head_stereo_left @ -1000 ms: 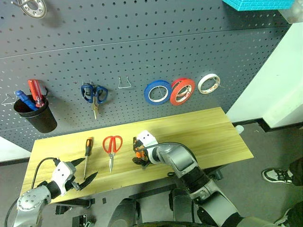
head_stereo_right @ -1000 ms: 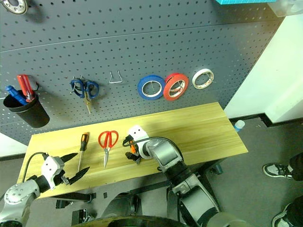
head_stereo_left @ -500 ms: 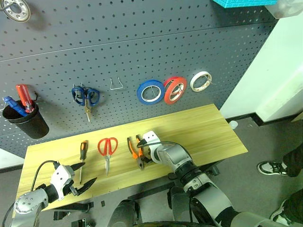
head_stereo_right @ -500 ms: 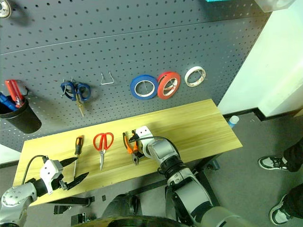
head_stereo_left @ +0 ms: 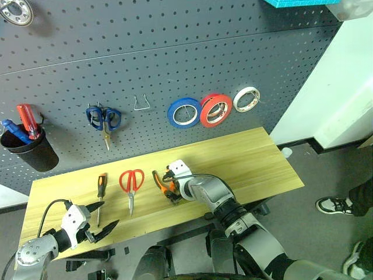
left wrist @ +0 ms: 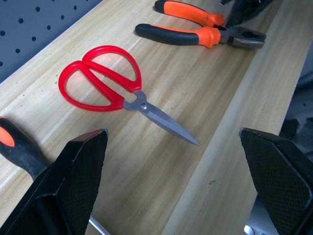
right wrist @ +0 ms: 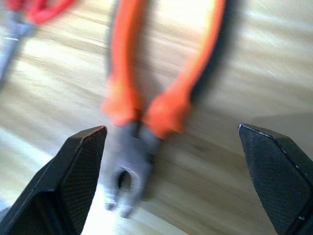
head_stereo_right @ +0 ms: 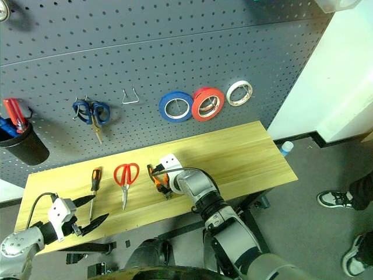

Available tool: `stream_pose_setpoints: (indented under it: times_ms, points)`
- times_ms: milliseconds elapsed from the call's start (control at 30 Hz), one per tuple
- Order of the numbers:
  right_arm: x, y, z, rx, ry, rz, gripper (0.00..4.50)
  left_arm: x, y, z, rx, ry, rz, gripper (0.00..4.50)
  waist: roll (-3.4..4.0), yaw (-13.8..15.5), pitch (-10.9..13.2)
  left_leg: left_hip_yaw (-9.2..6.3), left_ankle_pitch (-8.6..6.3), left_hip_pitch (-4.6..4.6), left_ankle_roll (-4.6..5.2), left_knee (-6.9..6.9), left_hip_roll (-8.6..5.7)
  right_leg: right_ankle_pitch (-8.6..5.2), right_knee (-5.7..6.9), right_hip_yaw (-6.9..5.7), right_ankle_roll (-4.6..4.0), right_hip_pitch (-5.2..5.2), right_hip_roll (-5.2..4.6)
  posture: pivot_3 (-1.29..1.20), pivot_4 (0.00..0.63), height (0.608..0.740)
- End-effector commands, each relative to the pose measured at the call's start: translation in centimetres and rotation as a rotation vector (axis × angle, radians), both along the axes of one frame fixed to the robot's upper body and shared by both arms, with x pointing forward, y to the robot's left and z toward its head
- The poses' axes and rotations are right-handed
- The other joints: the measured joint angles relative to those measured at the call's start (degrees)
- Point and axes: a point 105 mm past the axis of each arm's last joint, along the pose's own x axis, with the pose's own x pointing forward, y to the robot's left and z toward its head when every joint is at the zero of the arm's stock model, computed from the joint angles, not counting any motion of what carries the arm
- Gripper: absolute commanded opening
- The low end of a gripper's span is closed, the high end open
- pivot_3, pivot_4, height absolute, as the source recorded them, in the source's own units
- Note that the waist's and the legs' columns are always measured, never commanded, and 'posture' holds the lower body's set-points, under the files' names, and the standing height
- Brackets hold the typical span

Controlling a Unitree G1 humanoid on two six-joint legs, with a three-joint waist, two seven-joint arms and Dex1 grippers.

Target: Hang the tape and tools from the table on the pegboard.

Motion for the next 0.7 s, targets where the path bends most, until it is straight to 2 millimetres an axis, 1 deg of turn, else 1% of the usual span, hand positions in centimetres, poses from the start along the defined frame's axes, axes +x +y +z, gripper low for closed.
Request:
stream_pose_setpoints:
  times_ms: [33, 233, 533, 600, 700]
  points:
    - [-1.1, 5.0, 3.8, 0.126, -0.045, 0.133, 4.48, 0.2, 0.3, 0.7, -0.006, -0.032, 0.019, 4.5, -0.03, 0.03, 0.02, 0.0, 0.0, 0.0, 0.0, 0.0, 0.0, 0.0, 0.0, 0.0, 0.0, 0.0, 0.0, -0.11, 0.16, 0.738]
    - [-1.0, 4.8, 2.6, 0.075, -0.05, 0.13, 4.48, 0.3, -0.1, 0.6, -0.018, -0.038, 0.02, 4.5, -0.06, 0.11, 0.08, 0.0, 0.0, 0.0, 0.0, -0.02, 0.0, 0.0, -0.02, 0.0, 0.01, 0.0, 0.0, -0.1, 0.156, 0.738]
    - [-0.6, 3.8, 0.2, -0.048, -0.089, 0.139, 4.48, 0.5, -0.2, 0.5, -0.024, -0.042, 0.024, 4.5, -0.07, 0.03, 0.09, 0.0, 0.0, 0.0, 0.0, -0.05, 0.0, 0.0, -0.02, 0.0, 0.0, -0.03, 0.0, -0.1, 0.153, 0.738]
    - [-0.2, 3.3, -0.1, -0.081, -0.109, 0.124, 4.48, 0.5, -0.2, 0.6, -0.025, -0.045, 0.026, 4.5, -0.07, 0.07, 0.08, 0.0, 0.0, 0.0, 0.0, -0.06, 0.0, 0.0, -0.02, 0.0, 0.01, -0.03, 0.0, -0.1, 0.152, 0.738]
    - [0.8, 2.3, 0.2, -0.099, -0.142, 0.08, 4.48, 0.5, -0.1, 0.6, -0.025, -0.046, 0.029, 4.5, -0.07, 0.09, 0.08, 0.0, 0.0, 0.01, 0.0, -0.05, 0.0, -0.01, -0.02, 0.0, 0.01, -0.02, 0.0, -0.1, 0.151, 0.738]
